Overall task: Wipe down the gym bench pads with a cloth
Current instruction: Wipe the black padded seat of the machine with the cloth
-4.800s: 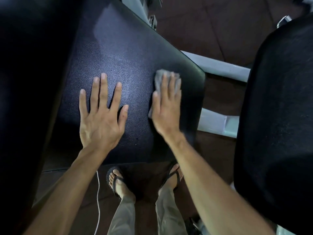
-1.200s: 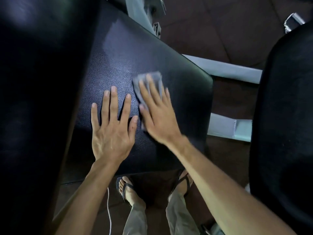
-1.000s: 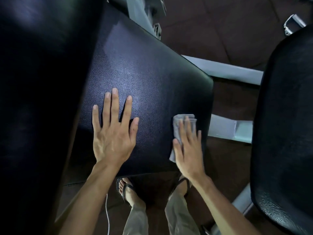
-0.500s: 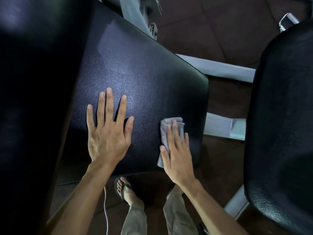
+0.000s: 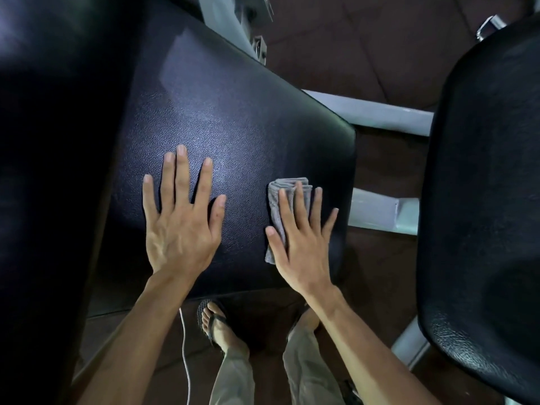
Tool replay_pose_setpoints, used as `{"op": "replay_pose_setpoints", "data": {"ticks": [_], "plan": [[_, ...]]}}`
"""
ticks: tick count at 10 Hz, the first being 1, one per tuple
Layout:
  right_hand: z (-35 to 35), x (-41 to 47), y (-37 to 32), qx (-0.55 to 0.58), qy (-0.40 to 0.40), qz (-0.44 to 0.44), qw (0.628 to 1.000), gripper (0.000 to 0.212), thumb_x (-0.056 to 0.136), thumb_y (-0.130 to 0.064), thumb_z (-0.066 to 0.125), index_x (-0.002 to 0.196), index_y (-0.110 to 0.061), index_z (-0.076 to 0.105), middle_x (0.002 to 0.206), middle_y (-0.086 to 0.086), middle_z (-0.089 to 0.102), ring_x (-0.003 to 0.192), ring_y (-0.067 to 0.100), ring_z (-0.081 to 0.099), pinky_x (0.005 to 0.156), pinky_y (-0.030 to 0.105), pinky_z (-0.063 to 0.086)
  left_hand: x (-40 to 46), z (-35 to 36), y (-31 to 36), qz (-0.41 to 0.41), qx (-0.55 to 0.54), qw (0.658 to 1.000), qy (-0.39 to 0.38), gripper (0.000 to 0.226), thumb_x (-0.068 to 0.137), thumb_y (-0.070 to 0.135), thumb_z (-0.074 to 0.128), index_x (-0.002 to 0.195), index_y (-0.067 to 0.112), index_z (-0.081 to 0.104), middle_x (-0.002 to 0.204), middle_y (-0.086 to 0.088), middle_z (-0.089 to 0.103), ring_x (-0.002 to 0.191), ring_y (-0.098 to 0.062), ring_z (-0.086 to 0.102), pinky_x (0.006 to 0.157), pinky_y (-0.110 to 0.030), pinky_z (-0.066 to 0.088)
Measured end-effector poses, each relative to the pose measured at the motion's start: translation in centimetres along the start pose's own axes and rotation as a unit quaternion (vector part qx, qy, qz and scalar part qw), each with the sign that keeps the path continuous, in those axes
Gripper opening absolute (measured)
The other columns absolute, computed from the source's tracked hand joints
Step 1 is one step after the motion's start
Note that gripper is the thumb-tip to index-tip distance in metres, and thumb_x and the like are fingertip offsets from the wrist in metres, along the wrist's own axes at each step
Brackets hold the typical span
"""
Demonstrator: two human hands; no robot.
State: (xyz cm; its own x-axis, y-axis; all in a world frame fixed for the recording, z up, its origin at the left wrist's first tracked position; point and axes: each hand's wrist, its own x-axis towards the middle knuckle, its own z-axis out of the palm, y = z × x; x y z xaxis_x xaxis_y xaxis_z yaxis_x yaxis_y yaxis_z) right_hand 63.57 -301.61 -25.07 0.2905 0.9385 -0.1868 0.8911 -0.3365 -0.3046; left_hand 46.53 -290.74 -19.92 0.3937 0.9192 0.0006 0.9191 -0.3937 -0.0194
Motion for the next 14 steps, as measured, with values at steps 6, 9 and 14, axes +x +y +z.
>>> {"op": "replay_pose_setpoints", "data": {"ticks": [6, 9, 14], "plan": [[0.9, 0.2, 1.7, 0.068, 0.020, 0.000, 0.997, 0.069, 0.104, -0.053, 0.015, 0.159, -0.012, 0.011, 0.168, 0.011, 0.006, 0.156, 0.030, 0.003, 0.124, 0.056, 0.015, -0.2, 0.1, -0.2, 0.001, 0.006, 1.000, 0.017, 0.057, 0.108, 0.047, 0.020, 0.160, 0.022, 0.022, 0.168, -0.014, 0.010, 0.156, -0.029, 0.010, 0.124, -0.051, 0.004], [-0.1, 1.6, -1.9, 0.076, 0.007, -0.071, 0.995, 0.072, 0.104, -0.050, 0.024, 0.160, -0.008, 0.007, 0.168, 0.014, 0.000, 0.156, 0.029, -0.006, 0.127, 0.048, 0.007, 0.0, 0.2, -0.1, -0.001, -0.010, 1.000, 0.014, 0.058, 0.108, 0.048, 0.018, 0.160, 0.023, 0.020, 0.168, -0.013, 0.008, 0.156, -0.029, 0.008, 0.124, -0.052, 0.004], [-1.2, 2.4, -0.7, 0.016, 0.039, 0.026, 0.999, 0.081, 0.096, -0.067, 0.032, 0.160, -0.019, 0.015, 0.168, 0.017, -0.005, 0.155, 0.033, -0.013, 0.119, 0.064, -0.006, 0.0, 0.3, -0.2, -0.002, -0.005, 1.000, 0.000, 0.058, 0.107, 0.048, 0.020, 0.160, 0.024, 0.018, 0.169, -0.013, 0.005, 0.157, -0.028, 0.005, 0.124, -0.050, 0.001]]}}
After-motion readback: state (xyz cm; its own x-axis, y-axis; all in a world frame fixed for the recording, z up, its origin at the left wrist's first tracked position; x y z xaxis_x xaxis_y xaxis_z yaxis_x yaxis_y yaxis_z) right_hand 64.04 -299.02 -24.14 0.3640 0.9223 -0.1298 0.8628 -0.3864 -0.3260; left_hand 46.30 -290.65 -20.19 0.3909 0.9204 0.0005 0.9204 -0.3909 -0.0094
